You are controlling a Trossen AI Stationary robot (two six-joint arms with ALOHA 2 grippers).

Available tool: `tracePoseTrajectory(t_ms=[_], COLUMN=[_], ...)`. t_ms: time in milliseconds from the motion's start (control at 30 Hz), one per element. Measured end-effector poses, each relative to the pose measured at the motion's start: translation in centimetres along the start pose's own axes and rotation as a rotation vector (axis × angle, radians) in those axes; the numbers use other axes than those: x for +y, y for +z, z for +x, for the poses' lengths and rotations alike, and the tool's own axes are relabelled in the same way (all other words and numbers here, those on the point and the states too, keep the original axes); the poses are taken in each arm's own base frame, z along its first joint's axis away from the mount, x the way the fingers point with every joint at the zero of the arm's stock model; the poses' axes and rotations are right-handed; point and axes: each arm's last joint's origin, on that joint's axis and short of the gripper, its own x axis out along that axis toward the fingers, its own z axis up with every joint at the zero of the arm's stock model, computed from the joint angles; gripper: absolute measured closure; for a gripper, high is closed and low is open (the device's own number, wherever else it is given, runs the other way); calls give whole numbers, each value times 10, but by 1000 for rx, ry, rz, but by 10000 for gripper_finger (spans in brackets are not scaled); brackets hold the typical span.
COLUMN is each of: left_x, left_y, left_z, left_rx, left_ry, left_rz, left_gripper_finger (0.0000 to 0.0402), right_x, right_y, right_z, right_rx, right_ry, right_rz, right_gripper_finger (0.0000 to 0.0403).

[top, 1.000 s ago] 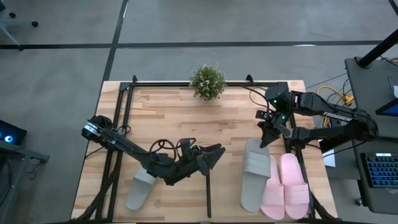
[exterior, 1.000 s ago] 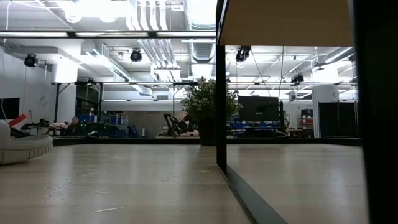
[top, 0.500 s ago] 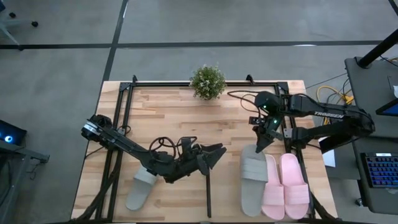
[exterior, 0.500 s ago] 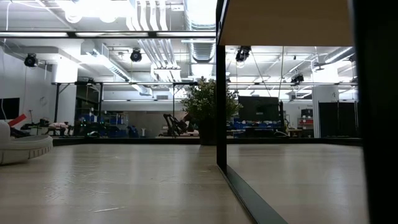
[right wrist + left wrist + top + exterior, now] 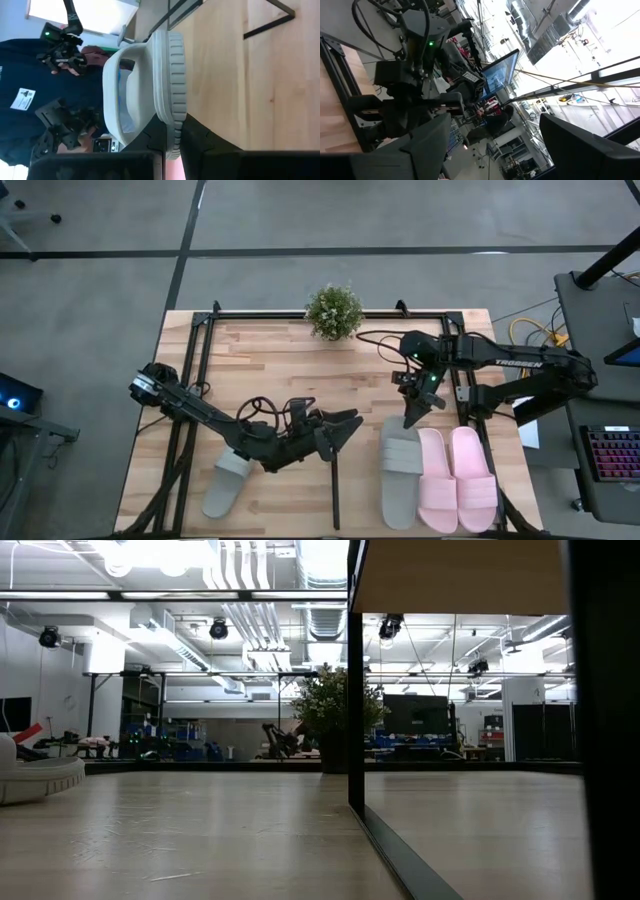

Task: Pick and place slides into the shelf
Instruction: Put the top gray slide on the shelf

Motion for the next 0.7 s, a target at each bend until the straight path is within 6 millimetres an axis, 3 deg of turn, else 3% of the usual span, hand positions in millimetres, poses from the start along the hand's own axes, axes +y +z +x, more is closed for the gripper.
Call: tracePoseTrajectory(t_ms=[700], left_x=[-7], left_y=[11], left_z=[-1], left_rx=[-3], left_ry=[-20], left_rz=[34], left_gripper_finger=[111], right_x=[-1], right_y=[0], right_z=[18], right_rx=[70], right_ry=[-11], right_rz=[-9], right_gripper_finger=[382])
